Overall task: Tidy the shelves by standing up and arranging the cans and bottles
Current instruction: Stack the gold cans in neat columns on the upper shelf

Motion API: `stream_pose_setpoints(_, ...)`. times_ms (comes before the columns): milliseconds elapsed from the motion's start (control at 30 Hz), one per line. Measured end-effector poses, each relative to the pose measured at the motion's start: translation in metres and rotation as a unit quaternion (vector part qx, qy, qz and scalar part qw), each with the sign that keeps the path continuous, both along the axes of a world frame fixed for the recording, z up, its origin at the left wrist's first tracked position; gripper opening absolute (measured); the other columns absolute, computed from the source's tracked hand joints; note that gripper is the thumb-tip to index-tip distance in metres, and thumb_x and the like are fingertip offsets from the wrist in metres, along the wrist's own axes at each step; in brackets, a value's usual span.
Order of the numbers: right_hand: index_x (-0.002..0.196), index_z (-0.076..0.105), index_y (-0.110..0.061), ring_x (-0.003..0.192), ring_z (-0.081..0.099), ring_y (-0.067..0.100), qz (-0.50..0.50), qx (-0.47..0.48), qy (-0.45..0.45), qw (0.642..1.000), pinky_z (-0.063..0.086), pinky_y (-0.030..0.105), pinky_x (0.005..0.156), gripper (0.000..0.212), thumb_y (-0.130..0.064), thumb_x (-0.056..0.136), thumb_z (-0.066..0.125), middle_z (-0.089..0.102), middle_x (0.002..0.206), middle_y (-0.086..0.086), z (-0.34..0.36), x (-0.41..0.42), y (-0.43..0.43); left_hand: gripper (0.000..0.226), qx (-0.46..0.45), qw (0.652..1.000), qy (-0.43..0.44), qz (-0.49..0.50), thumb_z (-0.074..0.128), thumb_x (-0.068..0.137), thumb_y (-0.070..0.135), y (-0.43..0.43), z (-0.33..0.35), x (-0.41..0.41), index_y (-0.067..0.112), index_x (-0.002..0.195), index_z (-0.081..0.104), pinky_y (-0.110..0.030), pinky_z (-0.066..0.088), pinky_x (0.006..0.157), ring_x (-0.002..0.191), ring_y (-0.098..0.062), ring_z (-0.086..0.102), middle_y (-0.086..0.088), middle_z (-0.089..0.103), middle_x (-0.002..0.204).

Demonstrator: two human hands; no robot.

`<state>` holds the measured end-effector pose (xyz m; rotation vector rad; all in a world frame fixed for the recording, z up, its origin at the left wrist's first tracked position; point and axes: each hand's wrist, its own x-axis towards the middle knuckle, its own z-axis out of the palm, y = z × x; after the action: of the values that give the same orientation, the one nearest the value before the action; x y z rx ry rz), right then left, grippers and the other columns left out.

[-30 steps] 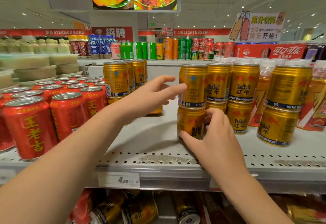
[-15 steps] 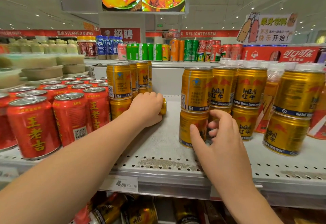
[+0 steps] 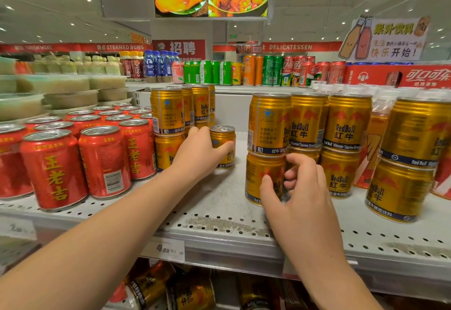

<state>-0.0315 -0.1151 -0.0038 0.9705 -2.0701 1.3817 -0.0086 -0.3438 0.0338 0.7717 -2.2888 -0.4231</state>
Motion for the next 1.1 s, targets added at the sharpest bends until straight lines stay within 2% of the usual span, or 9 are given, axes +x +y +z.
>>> stream_pose_setpoints(233,0.134,0.043,-0.03,0.096,0.053,0.007,0.011,0.031,0.01,0.999,0.048,0.024,0.075,0.05,-0.047,0.089,0.057,0.044,0.107,-0.012,0.0,0.003,-0.001,0.04,-0.021,0.999,0.004,0.049,0.057,0.097,0.052,0.003,-0.003,0.007,0.019,0.119,0.049,-0.042,0.061,0.069,0.076,-0.015,0.067,0.005,0.069,0.088)
stream_pose_setpoints(400,0.136,0.038,-0.033,0.096,0.051,0.005,0.024,0.037,0.004,0.999,0.044,0.02,0.074,0.053,-0.05,0.088,0.054,0.042,0.107,-0.015,-0.001,0.002,0.0,0.065,-0.064,0.996,0.01,0.063,0.054,0.101,0.041,0.007,-0.003,0.008,0.012,0.15,0.025,-0.044,0.06,0.061,0.068,-0.02,0.066,0.001,0.068,0.082)
stream_pose_setpoints(500,0.136,0.038,-0.032,0.095,0.052,0.005,0.027,0.04,0.004,0.999,0.043,0.018,0.072,0.053,-0.05,0.089,0.054,0.041,0.106,-0.016,-0.001,0.002,-0.001,0.066,-0.057,0.997,0.016,0.048,0.054,0.102,0.03,0.012,0.0,0.012,0.014,0.156,0.017,-0.043,0.059,0.06,0.064,-0.019,0.065,-0.001,0.068,0.078)
stream_pose_setpoints(567,0.137,0.039,-0.031,0.093,0.053,0.007,0.03,0.045,0.007,0.999,0.045,0.019,0.072,0.053,-0.048,0.089,0.055,0.04,0.104,-0.015,-0.002,0.001,0.0,0.058,-0.03,0.999,0.032,0.023,0.055,0.102,0.027,0.016,0.003,0.019,0.018,0.152,0.027,-0.046,0.059,0.062,0.065,-0.019,0.066,0.0,0.067,0.077)
stream_pose_setpoints(700,0.143,0.033,-0.033,0.101,0.048,0.003,0.032,0.078,0.018,0.996,0.039,0.018,0.075,0.059,-0.053,0.091,0.053,0.041,0.124,-0.013,-0.004,-0.002,0.0,0.02,0.095,0.982,0.127,-0.1,0.057,0.097,0.029,0.041,-0.001,0.042,0.033,0.116,0.059,-0.046,0.061,0.072,0.08,-0.01,0.071,0.01,0.07,0.089)
stream_pose_setpoints(767,0.147,0.027,-0.038,0.102,0.04,-0.002,0.045,0.094,0.019,0.994,0.035,0.017,0.078,0.063,-0.058,0.092,0.05,0.04,0.132,-0.017,-0.005,-0.002,-0.002,0.025,0.136,0.967,0.125,-0.175,0.057,0.094,0.03,0.06,-0.005,0.05,0.035,0.118,0.062,-0.044,0.059,0.086,0.099,-0.007,0.068,0.013,0.071,0.104)
stream_pose_setpoints(867,0.142,0.022,-0.05,0.098,0.054,0.001,0.111,0.091,-0.033,0.989,0.048,0.023,0.077,0.06,-0.054,0.093,0.056,0.046,0.115,-0.024,-0.002,-0.004,-0.005,0.032,0.185,0.951,0.115,-0.221,0.056,0.094,0.03,0.073,-0.006,0.057,0.033,0.126,0.062,-0.044,0.054,0.097,0.11,-0.008,0.065,0.011,0.071,0.116)
stream_pose_setpoints(967,0.137,0.028,-0.051,0.101,0.061,0.005,0.137,0.106,-0.051,0.984,0.056,0.034,0.082,0.056,-0.044,0.093,0.062,0.053,0.111,-0.022,0.005,-0.008,-0.01,0.035,0.183,0.956,0.125,-0.193,0.056,0.097,0.027,0.068,-0.002,0.063,0.029,0.131,0.063,-0.044,0.053,0.098,0.109,-0.006,0.066,0.012,0.07,0.119)
stream_pose_setpoints(1100,0.127,0.035,-0.052,0.092,0.064,0.001,0.133,0.124,-0.047,0.982,0.058,0.032,0.074,0.047,-0.048,0.09,0.064,0.059,0.113,-0.023,0.012,-0.006,-0.03,0.04,0.129,0.969,0.147,-0.154,0.064,0.096,0.036,0.054,0.001,0.075,0.028,0.136,0.059,-0.04,0.057,0.09,0.097,-0.004,0.068,0.012,0.072,0.104)
